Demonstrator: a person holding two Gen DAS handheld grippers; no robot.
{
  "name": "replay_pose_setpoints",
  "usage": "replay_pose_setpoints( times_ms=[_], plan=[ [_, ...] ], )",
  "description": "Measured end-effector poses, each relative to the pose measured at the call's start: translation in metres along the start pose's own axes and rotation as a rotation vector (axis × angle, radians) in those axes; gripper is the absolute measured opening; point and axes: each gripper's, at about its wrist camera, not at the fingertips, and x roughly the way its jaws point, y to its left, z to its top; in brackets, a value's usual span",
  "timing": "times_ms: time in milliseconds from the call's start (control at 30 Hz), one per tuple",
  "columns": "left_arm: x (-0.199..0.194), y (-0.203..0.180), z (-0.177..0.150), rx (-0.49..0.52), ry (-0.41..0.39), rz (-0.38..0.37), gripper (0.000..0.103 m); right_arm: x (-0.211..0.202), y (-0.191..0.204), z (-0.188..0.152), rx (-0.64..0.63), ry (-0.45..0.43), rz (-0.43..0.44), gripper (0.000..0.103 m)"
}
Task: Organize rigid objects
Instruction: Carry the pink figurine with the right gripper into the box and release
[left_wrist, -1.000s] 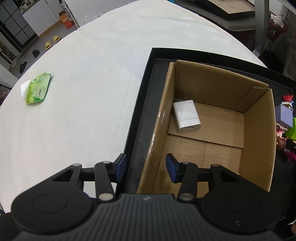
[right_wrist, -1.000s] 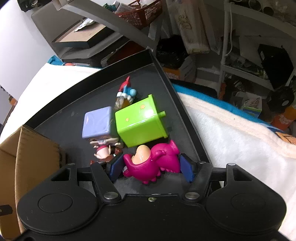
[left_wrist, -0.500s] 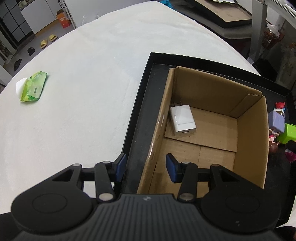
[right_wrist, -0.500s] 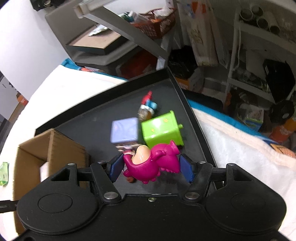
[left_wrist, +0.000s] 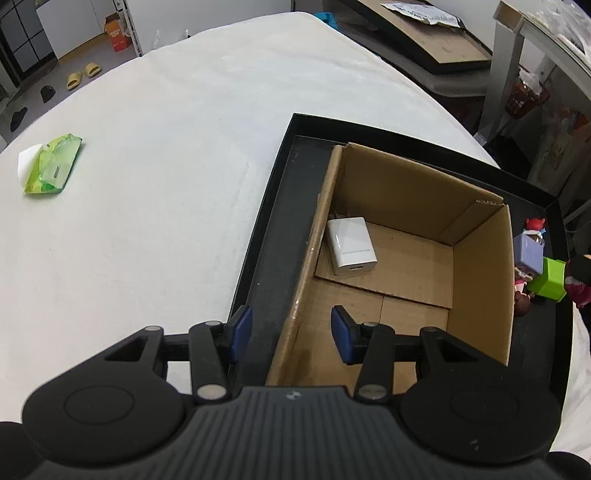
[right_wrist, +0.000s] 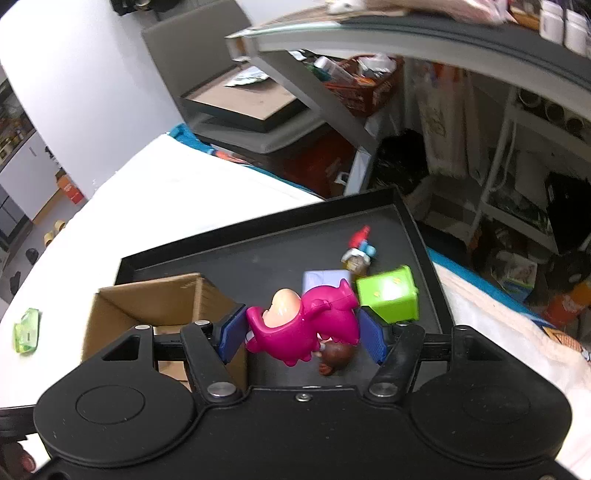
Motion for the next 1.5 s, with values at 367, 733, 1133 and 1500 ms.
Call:
replay_pose_setpoints(
  times_ms=[367,733,1133,1500],
  plan=[
    [0.005,0.016,-0.005,-0.024,0.001,-0.074,0.040,-0.009,0.045,0.003,-0.081,-0.006,0.008,0.063],
    [0.016,0.022,-0.008,-0.027,0.035,-0.151,0.022,-0.003,0.085,0.001,-0.159,0.021,-0.015,0.063],
    [0.024,0.035,-0.006,-0.075,0.065,-0.180,0.014,0.015,0.132,-0.005,-0.255,0.082,-0.024,0.063],
    [0.025,0.040,-0.004,-0.083,0.078,-0.205,0.014,0.031,0.155,-0.003,-0.289,0.096,-0.051,0.064]
  ],
)
